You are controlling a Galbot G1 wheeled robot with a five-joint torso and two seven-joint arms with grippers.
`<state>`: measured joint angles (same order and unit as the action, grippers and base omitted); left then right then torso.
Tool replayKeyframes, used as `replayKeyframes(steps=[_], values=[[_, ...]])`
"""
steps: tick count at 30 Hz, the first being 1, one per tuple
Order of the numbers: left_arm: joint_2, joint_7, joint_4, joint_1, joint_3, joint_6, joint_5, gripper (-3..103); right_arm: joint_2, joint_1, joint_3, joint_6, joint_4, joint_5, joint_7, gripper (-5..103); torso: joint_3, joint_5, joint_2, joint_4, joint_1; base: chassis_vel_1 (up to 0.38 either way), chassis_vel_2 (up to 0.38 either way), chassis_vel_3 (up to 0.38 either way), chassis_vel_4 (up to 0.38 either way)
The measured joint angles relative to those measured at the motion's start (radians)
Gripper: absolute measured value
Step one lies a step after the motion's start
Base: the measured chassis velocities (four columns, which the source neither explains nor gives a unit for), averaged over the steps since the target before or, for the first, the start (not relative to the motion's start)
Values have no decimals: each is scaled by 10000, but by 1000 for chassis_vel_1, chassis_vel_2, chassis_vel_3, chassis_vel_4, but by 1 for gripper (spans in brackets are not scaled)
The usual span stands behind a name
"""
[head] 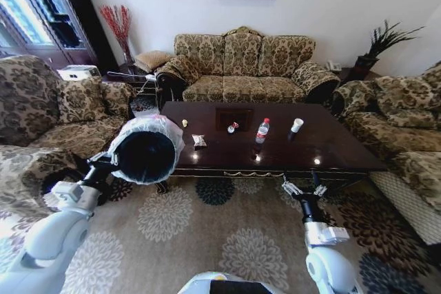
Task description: Move to the front of the table and place the trash on the table into the trash bin.
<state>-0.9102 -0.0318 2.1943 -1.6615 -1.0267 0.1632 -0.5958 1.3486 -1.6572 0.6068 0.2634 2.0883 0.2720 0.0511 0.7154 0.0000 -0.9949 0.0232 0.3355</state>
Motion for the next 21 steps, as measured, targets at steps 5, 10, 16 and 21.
replayKeyframes(steps=[5,10,16,21], values=[[359,-88,-118,15,-176,114,-179,0,66,-26,6,181,-192,0,-75,100,0,-2,0,3,0,170,146,-172,-148],[426,-99,-153,16,-177,114,-221,0,106,17,-35,218,-256,1,-106,100,-1,-2,0,-1,-1,165,163,-173,-177],[330,-107,-185,36,-46,104,-203,0,100,144,-151,208,-268,-37,-107,100,-1,0,0,3,-1,125,115,-123,-105],[322,-106,-239,86,-27,34,-198,0,116,198,-196,198,-275,-104,-103,100,-1,2,0,-2,-1,122,115,-137,-139]])
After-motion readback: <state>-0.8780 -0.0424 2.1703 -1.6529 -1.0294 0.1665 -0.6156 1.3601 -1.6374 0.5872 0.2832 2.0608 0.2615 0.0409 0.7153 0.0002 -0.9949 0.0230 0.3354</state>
